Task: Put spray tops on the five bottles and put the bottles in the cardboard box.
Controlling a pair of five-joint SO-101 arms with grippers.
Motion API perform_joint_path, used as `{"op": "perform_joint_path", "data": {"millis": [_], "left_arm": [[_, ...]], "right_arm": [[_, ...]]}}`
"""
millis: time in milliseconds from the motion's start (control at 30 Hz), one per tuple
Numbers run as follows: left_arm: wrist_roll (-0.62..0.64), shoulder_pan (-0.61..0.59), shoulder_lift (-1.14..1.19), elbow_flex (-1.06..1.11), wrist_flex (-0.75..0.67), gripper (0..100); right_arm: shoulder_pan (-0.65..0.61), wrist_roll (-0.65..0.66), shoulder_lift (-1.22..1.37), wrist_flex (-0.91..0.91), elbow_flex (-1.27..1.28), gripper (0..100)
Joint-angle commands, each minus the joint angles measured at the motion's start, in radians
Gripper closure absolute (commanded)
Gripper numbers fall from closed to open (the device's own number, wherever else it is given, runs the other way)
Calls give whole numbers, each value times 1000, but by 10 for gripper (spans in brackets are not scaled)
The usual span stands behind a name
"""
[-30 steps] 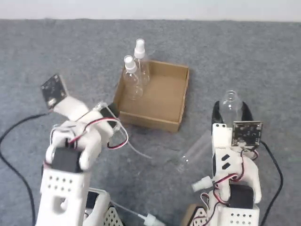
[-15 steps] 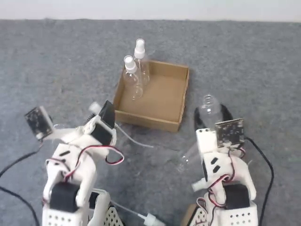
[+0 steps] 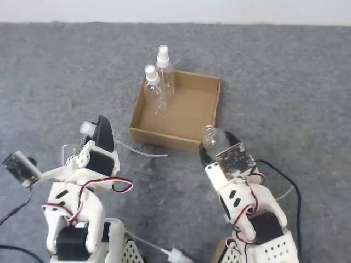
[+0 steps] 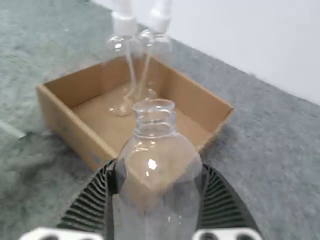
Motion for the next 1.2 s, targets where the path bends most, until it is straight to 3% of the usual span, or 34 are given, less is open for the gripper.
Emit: {"op": "perform_joint_path", "data": {"millis": [0,233,467,667,1167], "left_arm": [[64,-6,-20,-13,-34,987],[81,-8,-20,-16,-34,987],[147,-115,-20,-67,-2,987],[146,-80,-21,-142,110,987],[146,-80,-21,-157,75,987]], "right_arm": [[-74,29,-13,-8,-2,965],[-176,143,-13,-8,44,965],[-257,193,-13,-15,74,965],[-265,199,-13,-93,121,965],[-268,242,-12,-90,121,965]]}}
